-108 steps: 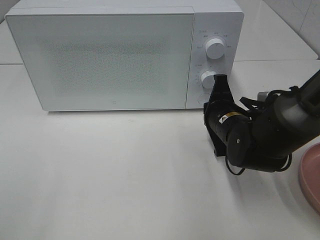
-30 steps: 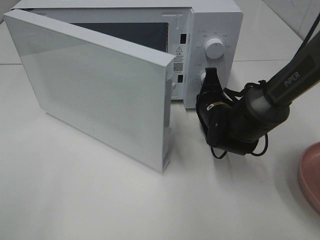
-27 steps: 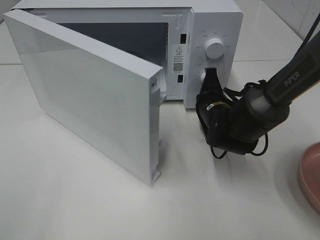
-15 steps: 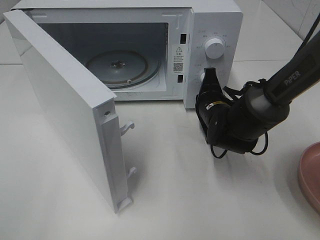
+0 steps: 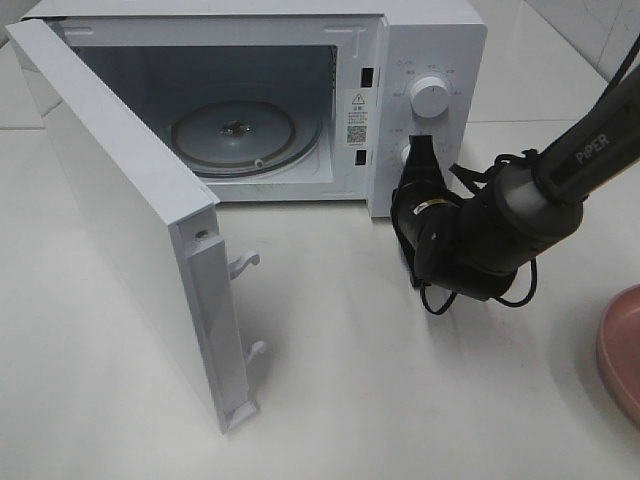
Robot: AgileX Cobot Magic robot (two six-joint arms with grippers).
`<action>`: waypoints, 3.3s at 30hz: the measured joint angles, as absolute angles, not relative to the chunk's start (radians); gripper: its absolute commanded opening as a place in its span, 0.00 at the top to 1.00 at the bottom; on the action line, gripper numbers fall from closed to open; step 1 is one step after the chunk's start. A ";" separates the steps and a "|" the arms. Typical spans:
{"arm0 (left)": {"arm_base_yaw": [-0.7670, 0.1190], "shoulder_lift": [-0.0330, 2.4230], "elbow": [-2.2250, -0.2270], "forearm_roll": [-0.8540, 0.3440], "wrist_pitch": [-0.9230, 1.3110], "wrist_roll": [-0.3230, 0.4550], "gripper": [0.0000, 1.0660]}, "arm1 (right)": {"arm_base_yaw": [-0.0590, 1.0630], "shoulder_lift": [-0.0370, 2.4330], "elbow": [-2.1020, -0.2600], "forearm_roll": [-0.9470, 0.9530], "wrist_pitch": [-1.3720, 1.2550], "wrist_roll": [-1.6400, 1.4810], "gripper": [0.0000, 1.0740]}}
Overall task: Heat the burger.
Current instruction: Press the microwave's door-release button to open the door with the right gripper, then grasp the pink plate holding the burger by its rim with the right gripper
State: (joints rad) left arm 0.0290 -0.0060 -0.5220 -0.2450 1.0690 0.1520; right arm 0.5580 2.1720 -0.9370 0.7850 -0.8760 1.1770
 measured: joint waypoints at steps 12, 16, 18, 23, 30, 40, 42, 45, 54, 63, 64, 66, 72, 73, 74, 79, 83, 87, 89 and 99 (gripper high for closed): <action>0.029 -0.006 -0.522 -0.245 1.069 0.152 0.07 | 0.556 2.120 -0.900 0.781 -0.852 1.164 1.00; 0.029 -0.006 -0.522 -0.245 1.069 0.152 0.07 | 0.556 2.076 -0.863 0.761 -0.819 1.143 1.00; 0.029 -0.006 -0.522 -0.245 1.069 0.152 0.07 | 0.556 2.053 -0.846 0.754 -0.809 1.122 1.00; 0.029 -0.006 -0.520 -0.245 1.069 0.152 0.07 | 0.556 2.008 -0.812 0.747 -0.776 1.075 1.00; 0.029 -0.006 -0.520 -0.245 1.069 0.152 0.07 | 0.555 1.905 -0.728 0.701 -0.693 0.962 1.00; 0.029 -0.006 -0.520 -0.245 1.069 0.152 0.07 | 0.555 1.774 -0.666 0.536 -0.512 0.821 1.00; 0.029 -0.006 -0.520 -0.245 1.069 0.152 0.07 | 0.555 1.752 -0.666 0.518 -0.457 0.758 1.00; 0.029 -0.006 -0.520 -0.245 1.069 0.152 0.07 | 0.555 1.717 -0.666 0.500 -0.380 0.649 1.00; 0.029 -0.006 -0.520 -0.245 1.069 0.152 0.07 | 0.481 1.598 -0.664 0.395 -0.045 0.362 0.99; 0.029 -0.006 -0.520 -0.245 1.069 0.152 0.07 | 0.380 1.461 -0.664 0.199 0.263 0.217 0.95; 0.029 -0.006 -0.520 -0.245 1.069 0.152 0.07 | 0.380 1.461 -0.664 0.199 0.263 0.217 0.95; 0.029 -0.006 -0.520 -0.245 1.069 0.152 0.07 | 0.345 1.424 -0.664 0.129 0.357 0.210 0.93; 0.029 -0.006 -0.520 -0.245 1.069 0.152 0.07 | 0.294 1.367 -0.664 0.026 0.504 0.208 0.83; 0.029 -0.006 -0.520 -0.245 1.069 0.152 0.07 | 0.280 1.347 -0.664 -0.010 0.556 0.208 0.78; 0.029 -0.006 -0.520 -0.245 1.069 0.152 0.07 | 0.280 1.347 -0.664 -0.010 0.556 0.208 0.78; 0.029 -0.006 -0.520 -0.245 1.069 0.152 0.07 | 0.255 1.313 -0.664 -0.076 0.644 0.208 0.43; 0.029 -0.006 -0.520 -0.245 1.069 0.152 0.07 | 0.252 1.309 -0.664 -0.121 0.687 0.208 0.07; 0.029 -0.006 -0.520 -0.245 1.069 0.152 0.07 | 0.252 1.307 -0.664 -0.145 0.697 0.208 0.05; 0.029 -0.006 -0.520 -0.245 1.069 0.152 0.07 | 0.252 1.309 -0.664 -0.157 0.700 0.212 0.07; 0.029 -0.006 -0.520 -0.245 1.069 0.152 0.07 | 0.252 1.425 -0.664 -0.206 0.701 0.259 0.12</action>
State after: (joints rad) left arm 0.0290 -0.0060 -0.5200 -0.2450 1.0690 0.1520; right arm 0.2520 1.4250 -0.6640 -0.2060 0.7010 0.2590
